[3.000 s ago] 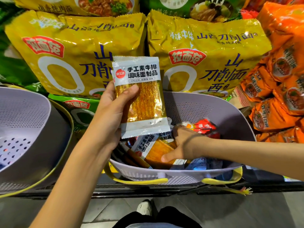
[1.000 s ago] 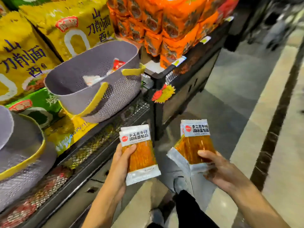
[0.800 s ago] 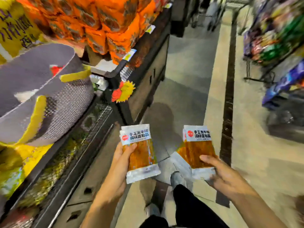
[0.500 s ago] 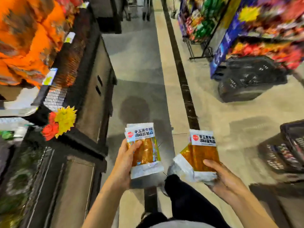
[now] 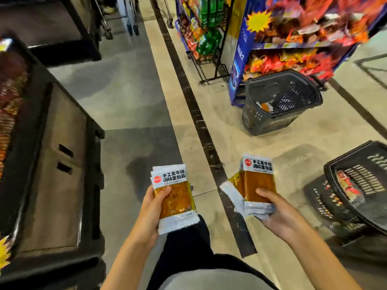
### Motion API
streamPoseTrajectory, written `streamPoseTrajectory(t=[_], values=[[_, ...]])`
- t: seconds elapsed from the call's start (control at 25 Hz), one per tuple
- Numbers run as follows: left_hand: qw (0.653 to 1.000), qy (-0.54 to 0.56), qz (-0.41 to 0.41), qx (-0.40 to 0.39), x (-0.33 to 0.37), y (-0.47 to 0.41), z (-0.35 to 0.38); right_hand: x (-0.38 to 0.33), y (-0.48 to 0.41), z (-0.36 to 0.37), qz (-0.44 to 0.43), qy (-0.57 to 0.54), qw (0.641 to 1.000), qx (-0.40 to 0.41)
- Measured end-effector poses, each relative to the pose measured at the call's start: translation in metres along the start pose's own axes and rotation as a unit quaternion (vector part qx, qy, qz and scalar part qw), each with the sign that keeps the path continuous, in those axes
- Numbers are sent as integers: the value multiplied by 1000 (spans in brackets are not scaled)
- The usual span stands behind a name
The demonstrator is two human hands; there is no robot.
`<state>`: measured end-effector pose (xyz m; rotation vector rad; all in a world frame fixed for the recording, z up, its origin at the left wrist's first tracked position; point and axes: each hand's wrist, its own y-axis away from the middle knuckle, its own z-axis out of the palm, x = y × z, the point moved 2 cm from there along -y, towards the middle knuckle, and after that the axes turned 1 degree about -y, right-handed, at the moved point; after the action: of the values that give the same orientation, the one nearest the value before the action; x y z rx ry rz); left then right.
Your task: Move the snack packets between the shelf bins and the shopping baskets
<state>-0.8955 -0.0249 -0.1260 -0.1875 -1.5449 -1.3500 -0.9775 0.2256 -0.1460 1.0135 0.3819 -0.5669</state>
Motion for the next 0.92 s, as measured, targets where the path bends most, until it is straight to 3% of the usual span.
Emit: streamPoseTrajectory(t=[0.16, 0.4, 0.64, 0.92], values=[[999, -23, -20, -18, 33, -78, 58, -64, -59, -17, 8, -36, 999, 18], [987, -96, -44, -118, 126, -239, 203, -182, -161, -51, -50, -112, 988, 98], [949, -222, -45, -220, 206, -360, 374, -275, -217, -83, -125, -218, 953, 171], [894, -344, -101, -270, 214, -493, 552, -386, -321, -161, -105, -325, 906, 250]])
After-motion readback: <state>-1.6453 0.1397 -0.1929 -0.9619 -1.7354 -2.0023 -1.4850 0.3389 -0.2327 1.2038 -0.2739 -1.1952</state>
